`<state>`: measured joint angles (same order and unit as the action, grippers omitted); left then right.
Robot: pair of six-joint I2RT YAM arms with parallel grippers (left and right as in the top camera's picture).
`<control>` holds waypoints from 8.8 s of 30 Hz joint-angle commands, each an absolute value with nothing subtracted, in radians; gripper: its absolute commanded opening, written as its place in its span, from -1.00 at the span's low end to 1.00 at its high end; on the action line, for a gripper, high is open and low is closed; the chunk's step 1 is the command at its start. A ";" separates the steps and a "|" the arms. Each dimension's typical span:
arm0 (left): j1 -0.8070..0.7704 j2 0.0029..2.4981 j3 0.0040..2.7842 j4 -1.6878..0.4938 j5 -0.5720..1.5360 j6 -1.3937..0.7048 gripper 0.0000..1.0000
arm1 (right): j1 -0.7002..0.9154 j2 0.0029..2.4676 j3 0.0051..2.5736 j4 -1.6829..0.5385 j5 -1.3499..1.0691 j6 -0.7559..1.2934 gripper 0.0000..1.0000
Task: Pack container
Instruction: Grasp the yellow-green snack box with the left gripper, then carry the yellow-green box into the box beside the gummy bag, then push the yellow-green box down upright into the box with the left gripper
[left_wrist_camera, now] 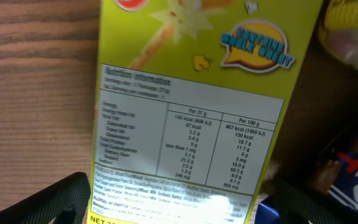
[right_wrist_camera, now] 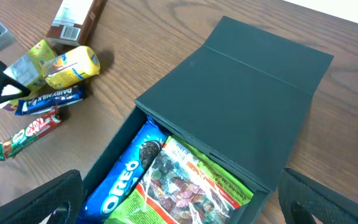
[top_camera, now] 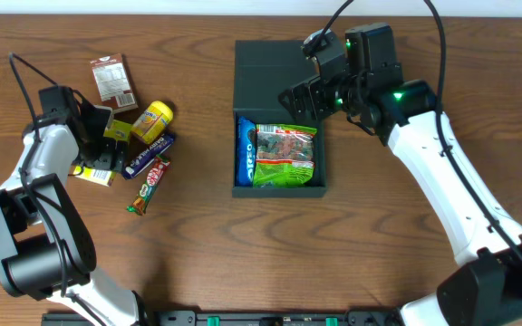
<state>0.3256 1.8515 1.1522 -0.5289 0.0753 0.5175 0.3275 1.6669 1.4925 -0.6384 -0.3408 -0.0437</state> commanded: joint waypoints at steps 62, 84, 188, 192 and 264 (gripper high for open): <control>0.055 1.882 1.732 -0.875 -0.059 0.199 0.41 | 0.088 1.647 1.505 -0.680 -0.348 0.041 0.99; -0.610 1.975 1.731 -0.924 0.045 -0.484 0.44 | -0.183 1.647 1.505 -0.719 -0.348 0.051 0.99; -0.765 2.106 1.730 -0.934 -0.006 -0.397 -0.89 | -0.193 1.648 1.505 -0.714 -0.348 0.043 0.99; -0.765 2.106 1.728 -0.934 -0.010 -0.397 -0.89 | -0.193 1.648 1.505 -0.714 -0.348 0.043 0.98; -0.662 2.108 1.582 -0.638 0.056 -0.522 -0.89 | -0.193 1.648 1.505 -0.726 -0.348 0.044 0.99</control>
<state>-0.6636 2.0949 1.5864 -0.6552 0.0021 -0.5488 -0.1848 1.6669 1.4925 -0.7219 -0.3420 0.0414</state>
